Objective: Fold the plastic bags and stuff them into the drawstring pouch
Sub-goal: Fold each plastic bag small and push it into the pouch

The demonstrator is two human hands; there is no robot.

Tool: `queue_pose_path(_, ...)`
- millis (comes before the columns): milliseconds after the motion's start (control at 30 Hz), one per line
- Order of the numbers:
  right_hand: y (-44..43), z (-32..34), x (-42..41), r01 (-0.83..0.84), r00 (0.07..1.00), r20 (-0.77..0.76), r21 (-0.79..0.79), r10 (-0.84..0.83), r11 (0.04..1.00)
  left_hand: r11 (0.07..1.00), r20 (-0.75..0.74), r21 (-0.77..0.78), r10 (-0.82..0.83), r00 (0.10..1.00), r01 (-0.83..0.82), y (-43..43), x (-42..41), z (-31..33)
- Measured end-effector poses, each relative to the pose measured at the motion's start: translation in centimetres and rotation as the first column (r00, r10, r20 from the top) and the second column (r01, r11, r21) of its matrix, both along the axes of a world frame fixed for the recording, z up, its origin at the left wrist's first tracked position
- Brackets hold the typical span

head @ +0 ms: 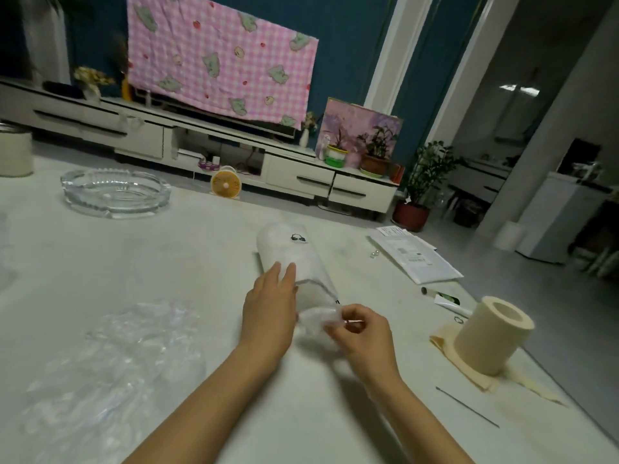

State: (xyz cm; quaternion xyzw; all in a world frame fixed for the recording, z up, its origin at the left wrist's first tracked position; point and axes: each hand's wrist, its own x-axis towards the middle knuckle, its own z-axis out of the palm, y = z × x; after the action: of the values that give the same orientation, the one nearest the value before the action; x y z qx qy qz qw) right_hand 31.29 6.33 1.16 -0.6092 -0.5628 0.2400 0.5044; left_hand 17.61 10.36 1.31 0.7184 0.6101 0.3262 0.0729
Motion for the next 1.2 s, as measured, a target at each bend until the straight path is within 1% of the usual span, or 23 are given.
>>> queue_pose_path(100, 2.0, -0.3, -0.7, 0.027, 0.973, 0.222, 0.130, -0.056, 0.991, 0.996, 0.058, -0.030, -0.082, 0.995, 0.083, 0.3, -0.6, 0.1)
queue_pose_path(167, 2.8, 0.0, -1.4, 0.014, 0.946, 0.313, 0.228, -0.086, 0.974, 0.992, 0.114, -0.019, -0.126, 0.985, 0.128, 0.1, -0.8, 0.2)
queue_pose_path(200, 3.2, 0.1, -1.8, 0.014, 0.925, 0.359, 0.293, -0.124, 0.956, 0.990, 0.168, 0.005, -0.142, 0.976, 0.143, 0.0, -0.9, 0.2)
queue_pose_path(267, 4.0, 0.3, -2.3, -0.004, 0.847, 0.471, 0.472, -0.248, 0.882, 0.986, 0.299, 0.059, -0.168, 0.939, 0.158, -0.2, -1.2, 0.2)
queue_pose_path(300, 4.4, 0.4, -2.4, -0.015, 0.808, 0.503, 0.540, -0.308, 0.842, 0.982, 0.356, 0.085, -0.187, 0.915, 0.168, -0.3, -1.4, 0.2)
queue_pose_path(333, 4.6, 0.6, -2.3, -0.016, 0.780, 0.516, 0.580, -0.353, 0.814, 0.977, 0.390, 0.110, -0.213, 0.896, 0.184, -0.6, -1.4, 0.3)
queue_pose_path(367, 4.9, 0.8, -2.2, -0.011, 0.768, 0.521, 0.591, -0.372, 0.806, 0.971, 0.397, 0.129, -0.235, 0.887, 0.199, -0.9, -1.6, 0.4)
queue_pose_path(400, 5.1, 0.8, -2.0, -0.014, 0.763, 0.538, 0.567, -0.358, 0.823, 0.966, 0.395, 0.139, -0.255, 0.883, 0.217, -1.1, -1.6, 0.5)
queue_pose_path(433, 5.4, 0.9, -1.7, -0.031, 0.765, 0.566, 0.509, -0.307, 0.860, 0.964, 0.389, 0.139, -0.265, 0.883, 0.228, -1.3, -1.7, 0.7)
queue_pose_path(500, 5.9, 0.9, -1.2, -0.082, 0.779, 0.612, 0.315, -0.136, 0.945, 0.958, 0.374, 0.135, -0.286, 0.882, 0.253, -1.5, -1.7, 0.8)
queue_pose_path(567, 6.3, 0.7, -1.2, -0.106, 0.794, 0.608, 0.153, -0.009, 0.982, 0.950, 0.322, 0.136, -0.310, 0.894, 0.280, -1.3, -1.7, 0.5)
queue_pose_path(600, 6.4, 0.6, -1.3, -0.101, 0.804, 0.595, 0.133, 0.002, 0.986, 0.949, 0.295, 0.134, -0.313, 0.903, 0.285, -1.2, -1.6, 0.3)
queue_pose_path(700, 6.7, 0.6, -2.0, -0.059, 0.839, 0.541, 0.190, -0.055, 0.980, 0.952, 0.282, 0.140, -0.302, 0.911, 0.272, -1.1, -1.6, -0.1)
queue_pose_path(800, 6.7, 0.6, -3.2, -0.022, 0.854, 0.518, 0.138, -0.053, 0.990, 0.958, 0.256, 0.120, -0.285, 0.924, 0.262, -1.3, -1.3, -0.1)
queue_pose_path(867, 6.7, 0.3, -4.1, 0.044, 0.856, 0.508, 0.100, -0.090, 0.994, 0.962, 0.263, 0.134, -0.267, 0.927, 0.239, -1.4, -1.1, -0.1)
queue_pose_path(933, 7.1, 0.4, -5.2, 0.147, 0.846, 0.509, 0.059, -0.156, 0.987, 0.970, 0.255, 0.136, -0.233, 0.939, 0.204, -1.3, -1.3, 0.2)
queue_pose_path(967, 7.4, 0.6, -5.7, 0.193, 0.838, 0.512, 0.045, -0.189, 0.980, 0.980, 0.204, 0.094, -0.191, 0.960, 0.175, -1.3, -1.3, 0.3)
queue_pose_path(1000, 7.7, 0.6, -6.1, 0.223, 0.830, 0.516, 0.039, -0.210, 0.974, 0.990, 0.138, 0.036, -0.139, 0.981, 0.136, -1.0, -1.4, 0.2)
queue_pose_path(1033, 7.9, 0.6, -6.4, 0.235, 0.821, 0.528, 0.032, -0.216, 0.972, 0.996, 0.102, -0.004, -0.089, 0.991, 0.090, -1.0, -1.5, 0.3)
queue_pose_path(1100, 8.2, 0.4, -6.6, 0.228, 0.804, 0.566, -0.006, -0.185, 0.974, 0.998, 0.106, -0.045, -0.040, 0.994, 0.045, -0.9, -1.5, 0.3)
queue_pose_path(1133, 8.3, 0.3, -6.7, 0.206, 0.798, 0.585, -0.038, -0.145, 0.978, 0.998, 0.103, -0.041, -0.036, 0.994, 0.041, -1.0, -1.7, 0.1)
queue_pose_path(1200, 8.3, 0.8, -6.3, 0.117, 0.793, 0.609, -0.140, -0.008, 0.983, 0.998, 0.072, -0.005, -0.070, 0.995, 0.070, -1.0, -1.8, -0.8)
